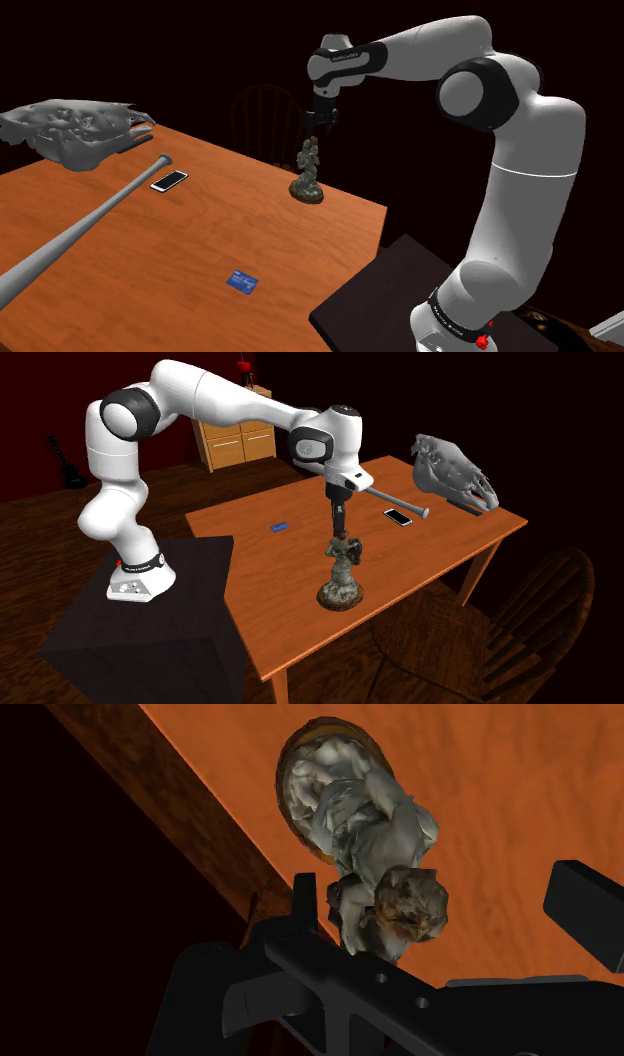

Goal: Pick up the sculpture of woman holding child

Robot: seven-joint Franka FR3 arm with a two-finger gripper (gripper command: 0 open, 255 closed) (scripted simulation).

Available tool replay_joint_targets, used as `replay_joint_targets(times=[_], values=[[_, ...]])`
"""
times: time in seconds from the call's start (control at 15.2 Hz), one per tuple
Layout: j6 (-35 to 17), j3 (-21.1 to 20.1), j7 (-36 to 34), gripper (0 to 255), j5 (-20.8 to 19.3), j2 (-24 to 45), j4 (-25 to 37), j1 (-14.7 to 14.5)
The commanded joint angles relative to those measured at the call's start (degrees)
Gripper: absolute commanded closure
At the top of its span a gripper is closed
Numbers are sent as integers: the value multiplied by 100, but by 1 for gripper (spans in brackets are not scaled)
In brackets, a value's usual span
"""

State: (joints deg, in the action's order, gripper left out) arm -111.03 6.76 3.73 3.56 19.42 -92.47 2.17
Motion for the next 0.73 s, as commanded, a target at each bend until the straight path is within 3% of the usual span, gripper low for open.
replay_joint_targets(times=[0.0, 0.26, 0.66], values=[[59, -5, -9, 0, 87, 528, 583, 53], [386, -27, -54, 0, 224, 1570, 1937, 186], [-13, -39, -31, 0, 241, 1674, 1642, 181]])
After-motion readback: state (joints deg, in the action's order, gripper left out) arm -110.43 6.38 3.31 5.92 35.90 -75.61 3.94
